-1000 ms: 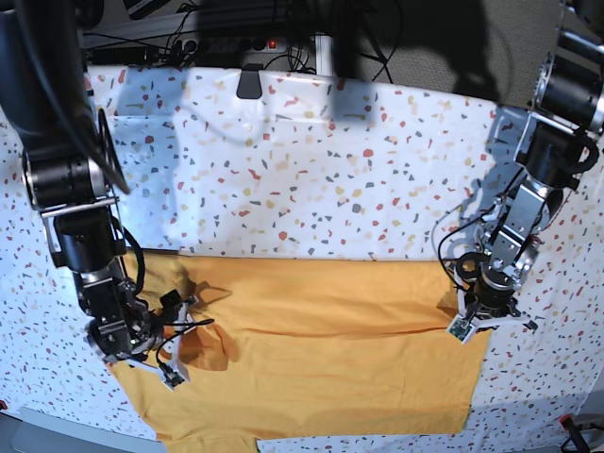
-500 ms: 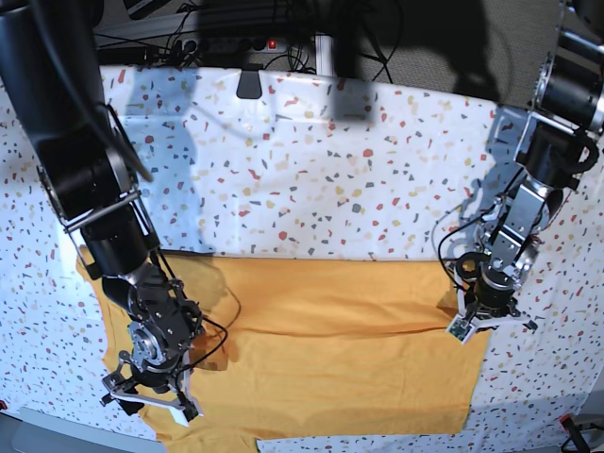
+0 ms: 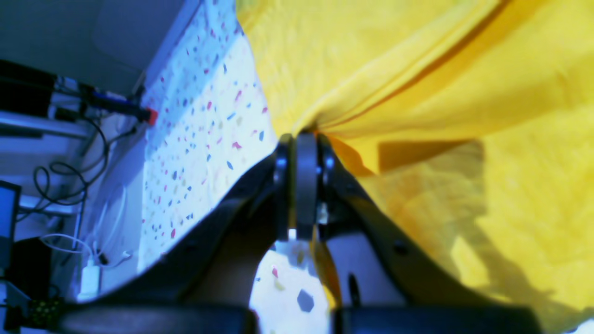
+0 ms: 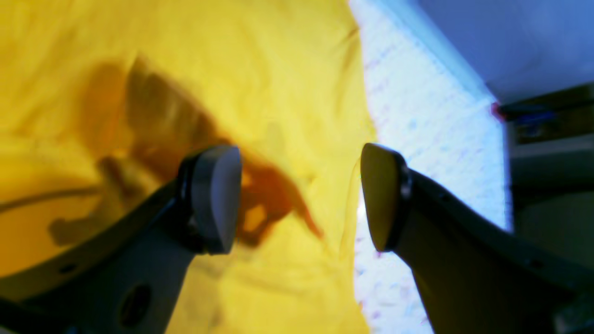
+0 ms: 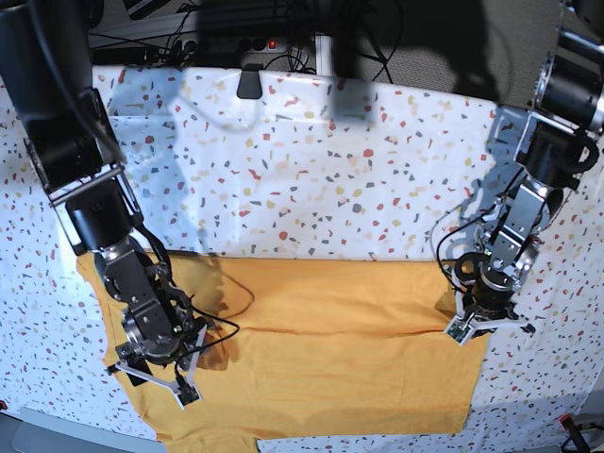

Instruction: Fold the T-shirt properly

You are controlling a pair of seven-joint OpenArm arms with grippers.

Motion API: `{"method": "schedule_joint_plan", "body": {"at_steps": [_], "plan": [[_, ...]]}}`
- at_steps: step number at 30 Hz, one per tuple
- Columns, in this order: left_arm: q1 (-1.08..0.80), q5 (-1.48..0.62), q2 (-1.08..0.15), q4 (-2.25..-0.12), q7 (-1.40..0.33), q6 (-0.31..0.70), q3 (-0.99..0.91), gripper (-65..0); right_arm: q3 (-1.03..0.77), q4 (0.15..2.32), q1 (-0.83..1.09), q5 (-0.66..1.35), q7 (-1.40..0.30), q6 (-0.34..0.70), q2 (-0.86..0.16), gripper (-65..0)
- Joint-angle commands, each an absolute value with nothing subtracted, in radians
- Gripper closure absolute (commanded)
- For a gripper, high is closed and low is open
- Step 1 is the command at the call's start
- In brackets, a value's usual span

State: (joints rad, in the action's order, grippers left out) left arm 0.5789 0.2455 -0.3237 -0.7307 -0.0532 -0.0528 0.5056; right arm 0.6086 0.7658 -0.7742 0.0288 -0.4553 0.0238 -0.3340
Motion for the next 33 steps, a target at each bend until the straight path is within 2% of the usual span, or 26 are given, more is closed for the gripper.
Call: {"method": "schedule_joint_plan", "body": {"at_steps": [1, 5, 9, 14, 23, 26, 30, 33], "plan": [[0.612, 0.252, -0.333, -0.745, -0.031, -0.072, 0.498, 0.0, 0.598, 0.806, -0.792, 0.051, -0.447, 0.044, -0.349, -38.0], [0.612, 0.252, -0.333, -0.745, -0.028, -0.072, 0.498, 0.0, 0.497, 0.839, -0.717, 0.118, -0.448, 0.142, -0.365, -38.0], [0.613, 0.252, -0.333, -0.745, -0.028, -0.072, 0.498, 0.0, 0.295, 0.821, -0.668, 0.162, -0.39, 0.23, -0.362, -38.0], [0.613, 0.252, -0.333, -0.745, -0.029, -0.072, 0.498, 0.0, 0.071, 0.721, -0.696, 0.18, -0.337, 0.335, -0.357, -38.0], [0.612, 0.252, -0.333, -0.745, -0.029, -0.072, 0.498, 0.0, 0.02, 0.386, -0.904, 0.084, -0.159, 0.347, -0.34, -38.0], [0.612, 0.252, -0.333, -0.745, -0.029, -0.072, 0.498, 0.0, 0.02, 0.378, -0.933, 0.064, -0.106, 0.281, -0.312, -38.0], [0.612, 0.252, -0.333, -0.745, -0.029, -0.072, 0.498, 0.0, 0.023, 0.378, -0.945, -0.103, 0.007, 0.006, -0.256, -38.0], [0.613, 0.252, -0.333, -0.745, -0.028, -0.072, 0.498, 0.0, 0.068, 0.378, -0.945, -0.136, 0.091, -0.046, -0.235, -38.0]]}}
